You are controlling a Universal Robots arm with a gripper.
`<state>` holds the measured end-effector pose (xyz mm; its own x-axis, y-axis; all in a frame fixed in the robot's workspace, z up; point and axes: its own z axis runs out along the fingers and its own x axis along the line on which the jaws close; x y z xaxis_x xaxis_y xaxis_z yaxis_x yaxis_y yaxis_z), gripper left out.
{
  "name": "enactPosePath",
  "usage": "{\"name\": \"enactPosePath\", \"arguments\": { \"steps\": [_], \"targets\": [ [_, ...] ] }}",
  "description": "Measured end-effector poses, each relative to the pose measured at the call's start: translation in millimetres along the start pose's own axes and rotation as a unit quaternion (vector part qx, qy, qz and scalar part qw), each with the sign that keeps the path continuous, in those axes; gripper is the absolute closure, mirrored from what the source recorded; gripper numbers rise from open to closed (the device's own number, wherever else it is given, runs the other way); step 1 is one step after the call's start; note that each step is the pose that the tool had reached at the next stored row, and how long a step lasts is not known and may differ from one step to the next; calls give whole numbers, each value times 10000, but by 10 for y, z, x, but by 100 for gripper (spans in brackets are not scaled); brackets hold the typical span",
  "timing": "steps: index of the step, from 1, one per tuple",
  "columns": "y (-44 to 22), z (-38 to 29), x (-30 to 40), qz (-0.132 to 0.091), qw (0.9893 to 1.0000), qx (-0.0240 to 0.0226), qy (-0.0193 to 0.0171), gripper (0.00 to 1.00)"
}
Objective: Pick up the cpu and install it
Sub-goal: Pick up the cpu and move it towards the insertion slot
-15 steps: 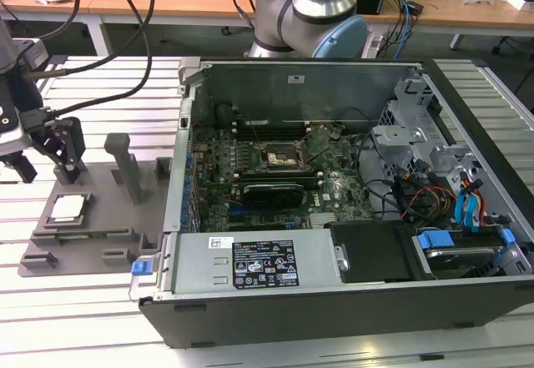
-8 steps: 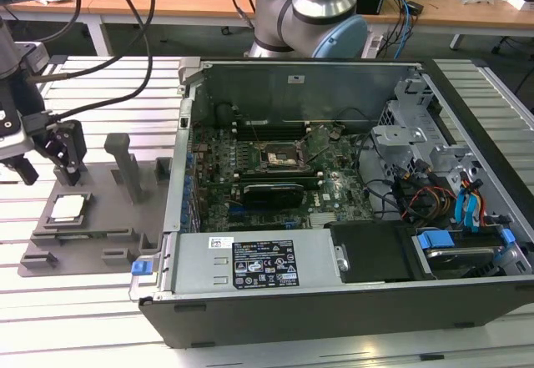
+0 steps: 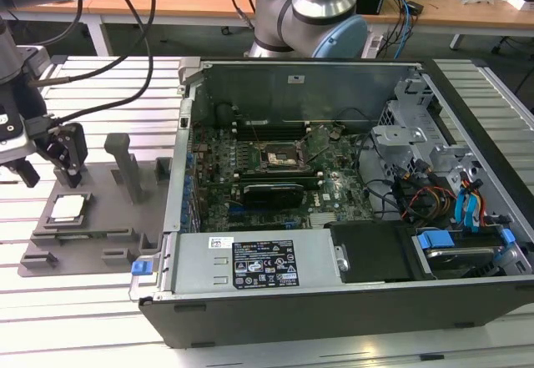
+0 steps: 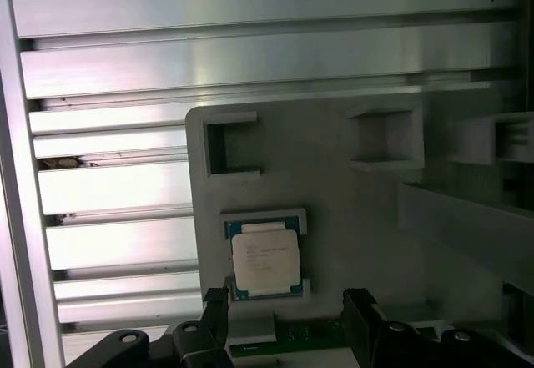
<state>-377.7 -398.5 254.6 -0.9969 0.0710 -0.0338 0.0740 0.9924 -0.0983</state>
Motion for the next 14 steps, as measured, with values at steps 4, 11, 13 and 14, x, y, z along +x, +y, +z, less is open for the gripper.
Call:
{"name": "enactPosePath", "arguments": {
  "steps": [4,11,13,14],
  "targets": [
    [2,20,0,0,10000,2,0,34],
    [7,75,3,0,10000,6,-1,34],
    [9,96,3,0,10000,8,-1,34],
    [10,102,3,0,10000,9,-1,34]
  ]
}}
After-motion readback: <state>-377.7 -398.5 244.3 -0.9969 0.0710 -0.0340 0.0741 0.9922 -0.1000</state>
